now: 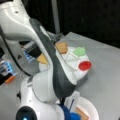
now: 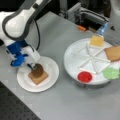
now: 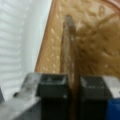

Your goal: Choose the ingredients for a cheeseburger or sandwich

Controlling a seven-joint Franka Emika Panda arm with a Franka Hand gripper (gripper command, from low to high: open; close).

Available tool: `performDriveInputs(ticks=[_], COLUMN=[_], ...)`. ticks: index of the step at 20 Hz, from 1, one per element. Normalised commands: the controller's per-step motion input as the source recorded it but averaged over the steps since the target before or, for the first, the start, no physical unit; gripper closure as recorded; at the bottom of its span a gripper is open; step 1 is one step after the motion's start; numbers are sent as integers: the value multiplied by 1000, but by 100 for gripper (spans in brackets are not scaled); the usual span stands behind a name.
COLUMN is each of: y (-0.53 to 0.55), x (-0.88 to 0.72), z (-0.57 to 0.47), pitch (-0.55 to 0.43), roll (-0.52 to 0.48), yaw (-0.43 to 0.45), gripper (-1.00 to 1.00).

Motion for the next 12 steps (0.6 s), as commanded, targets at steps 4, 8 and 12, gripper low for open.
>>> performDriveInputs(ticks=[4,8,12], y=[-17,-15,-39], x=[188,194,204], z=[-66,-46,7], pitch=[40,51,52], roll=[-79,-72,-63], yaw=[104,95,100], gripper=[-100,-100,-100])
